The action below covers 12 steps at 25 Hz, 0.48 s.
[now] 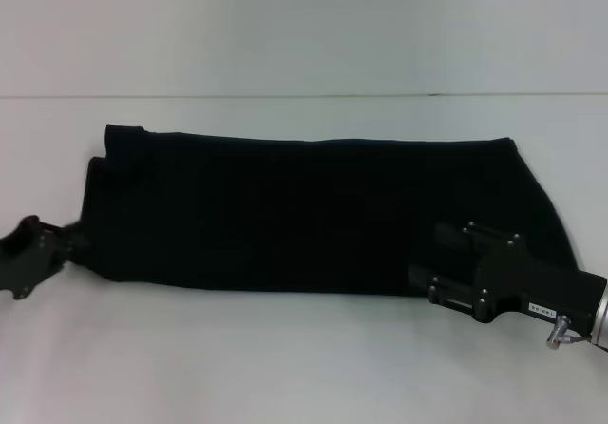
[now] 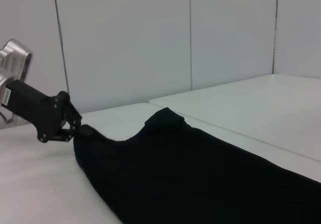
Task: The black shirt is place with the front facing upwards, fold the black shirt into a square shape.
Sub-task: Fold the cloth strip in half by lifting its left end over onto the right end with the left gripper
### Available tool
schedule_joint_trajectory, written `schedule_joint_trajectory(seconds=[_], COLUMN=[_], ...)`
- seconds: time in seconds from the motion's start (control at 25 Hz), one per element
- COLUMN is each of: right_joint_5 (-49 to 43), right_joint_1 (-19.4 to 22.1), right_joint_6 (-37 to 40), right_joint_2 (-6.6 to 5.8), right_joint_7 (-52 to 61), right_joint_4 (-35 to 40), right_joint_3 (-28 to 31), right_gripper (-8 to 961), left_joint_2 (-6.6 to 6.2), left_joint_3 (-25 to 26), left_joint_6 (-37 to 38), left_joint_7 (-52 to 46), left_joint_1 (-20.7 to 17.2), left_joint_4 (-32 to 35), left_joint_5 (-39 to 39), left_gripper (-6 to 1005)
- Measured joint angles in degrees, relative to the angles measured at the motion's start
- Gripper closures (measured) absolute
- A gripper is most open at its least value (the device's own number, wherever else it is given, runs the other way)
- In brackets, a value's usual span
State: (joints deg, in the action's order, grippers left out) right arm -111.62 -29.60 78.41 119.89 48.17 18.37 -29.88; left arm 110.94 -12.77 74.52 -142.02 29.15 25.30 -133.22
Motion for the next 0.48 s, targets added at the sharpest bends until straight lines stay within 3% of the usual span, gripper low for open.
schedule_joint_trajectory(seconds=[0.28,0.48], right_joint_5=[0.04,0.37], right_joint_1=[0.13,0.48], right_joint_6=[-0.02,-0.02], right_joint_2=[-0.02,-0.11], right_joint_7=[0.0,0.05], right_joint_4=[0.07,0.3], right_joint_3=[0.22,0.6], right_gripper=[223,223], left_joint_2=[-0.7,-2.29], left_joint_3=[0.97,4.29], left_joint_6=[0.06,-0.34], left_joint_7=[-0.32,-0.32], left_joint_1=[-1.17,-1.78], left_joint_4=[4.15,5.25], left_joint_5=[1.32,1.34], left_gripper=[977,976])
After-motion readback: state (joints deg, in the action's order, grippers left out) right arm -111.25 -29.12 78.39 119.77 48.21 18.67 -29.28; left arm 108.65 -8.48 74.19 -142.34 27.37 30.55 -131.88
